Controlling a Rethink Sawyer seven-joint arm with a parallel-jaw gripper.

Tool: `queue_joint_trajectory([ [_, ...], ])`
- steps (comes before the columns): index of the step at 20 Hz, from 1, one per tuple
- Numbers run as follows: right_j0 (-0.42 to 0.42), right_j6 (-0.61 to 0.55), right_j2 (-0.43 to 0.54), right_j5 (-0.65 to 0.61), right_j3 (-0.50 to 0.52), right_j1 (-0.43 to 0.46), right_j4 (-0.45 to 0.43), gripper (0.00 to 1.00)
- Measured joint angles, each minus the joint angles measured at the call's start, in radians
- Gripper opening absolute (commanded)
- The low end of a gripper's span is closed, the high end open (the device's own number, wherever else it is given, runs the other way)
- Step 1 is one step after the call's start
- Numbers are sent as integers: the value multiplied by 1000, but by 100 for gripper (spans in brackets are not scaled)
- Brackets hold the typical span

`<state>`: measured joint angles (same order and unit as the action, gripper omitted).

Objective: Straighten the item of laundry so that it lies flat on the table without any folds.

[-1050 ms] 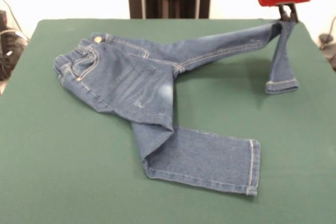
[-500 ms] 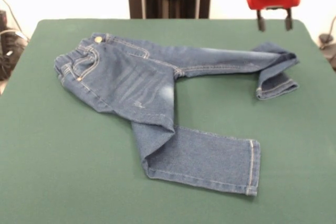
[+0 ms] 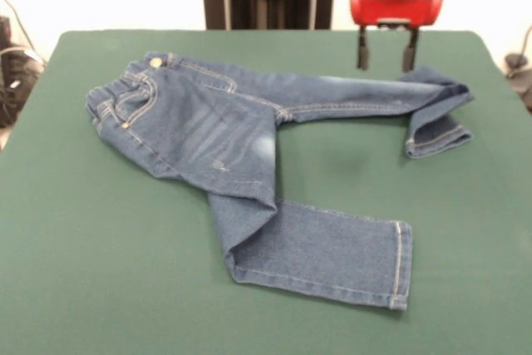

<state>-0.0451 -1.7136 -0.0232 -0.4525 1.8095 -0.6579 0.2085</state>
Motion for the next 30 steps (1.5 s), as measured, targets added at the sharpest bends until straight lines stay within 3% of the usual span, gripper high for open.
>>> queue_joint_trajectory([
  [10,-4,0,-93,-20,-251,74,-41,100],
  [18,-5,0,-102,-53,-402,127,-42,100],
  [30,1,0,-102,-23,-443,238,-42,100],
])
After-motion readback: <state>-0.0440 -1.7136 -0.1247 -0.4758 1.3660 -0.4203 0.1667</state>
